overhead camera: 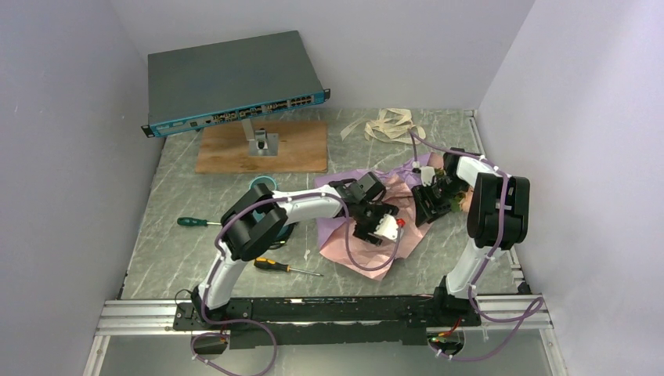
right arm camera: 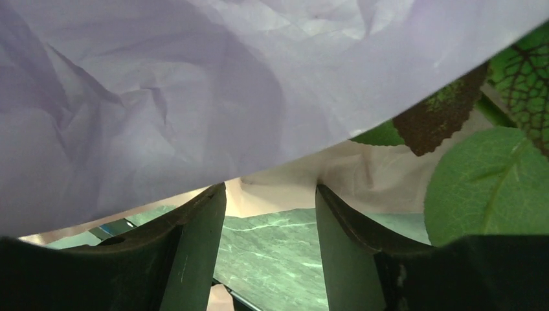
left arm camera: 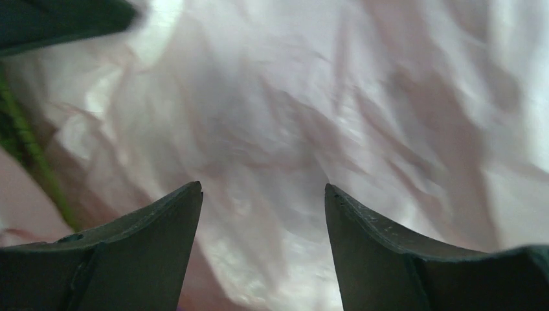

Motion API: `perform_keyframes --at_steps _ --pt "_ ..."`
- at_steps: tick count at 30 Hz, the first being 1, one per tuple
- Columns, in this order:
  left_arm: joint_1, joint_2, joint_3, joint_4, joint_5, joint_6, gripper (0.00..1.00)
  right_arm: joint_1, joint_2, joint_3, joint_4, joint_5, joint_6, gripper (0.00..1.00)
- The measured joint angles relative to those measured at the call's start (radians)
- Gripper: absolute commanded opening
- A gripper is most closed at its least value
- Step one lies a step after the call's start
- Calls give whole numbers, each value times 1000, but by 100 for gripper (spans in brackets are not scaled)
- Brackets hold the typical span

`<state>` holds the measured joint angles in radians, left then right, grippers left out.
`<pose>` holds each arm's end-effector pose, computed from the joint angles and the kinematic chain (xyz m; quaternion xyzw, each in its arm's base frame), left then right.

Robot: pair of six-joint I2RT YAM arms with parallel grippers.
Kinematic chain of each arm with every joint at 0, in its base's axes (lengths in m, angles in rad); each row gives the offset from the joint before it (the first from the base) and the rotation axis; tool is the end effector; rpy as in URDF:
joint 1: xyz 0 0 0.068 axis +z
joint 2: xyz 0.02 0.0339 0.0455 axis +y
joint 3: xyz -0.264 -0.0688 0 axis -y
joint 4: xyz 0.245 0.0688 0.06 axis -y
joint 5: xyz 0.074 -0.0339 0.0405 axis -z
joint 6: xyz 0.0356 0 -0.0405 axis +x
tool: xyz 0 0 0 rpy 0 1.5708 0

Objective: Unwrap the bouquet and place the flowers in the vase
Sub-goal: Unfold the wrapping paper at the center of the board.

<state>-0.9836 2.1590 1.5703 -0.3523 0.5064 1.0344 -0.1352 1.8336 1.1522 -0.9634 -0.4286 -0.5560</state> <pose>0.2435 -0.3971 0.1620 0.8204 0.4247 -0.2305 0.3058 0.3080 -0.0270 0.1546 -0.1962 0.9566 0.2122 0.0380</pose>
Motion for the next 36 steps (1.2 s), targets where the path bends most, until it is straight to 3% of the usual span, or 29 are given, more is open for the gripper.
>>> perform_keyframes --at_steps 11,19,25,30,36 --pt "-5 -192 -227 -293 20 122 81 -8 5 23 -3 -8 7 57" --pt "-4 -249 -304 -318 1 98 83 -17 -141 54 -30 -185 -54 63" --pt "4 -249 -304 -314 0 74 83 -17 -300 53 -14 -258 -164 80" --pt "26 -249 -299 -319 2 48 84 -14 -439 -34 4 -304 -302 81" --pt "40 -248 -296 -325 2 40 85 41 -469 -132 45 -309 -407 82"
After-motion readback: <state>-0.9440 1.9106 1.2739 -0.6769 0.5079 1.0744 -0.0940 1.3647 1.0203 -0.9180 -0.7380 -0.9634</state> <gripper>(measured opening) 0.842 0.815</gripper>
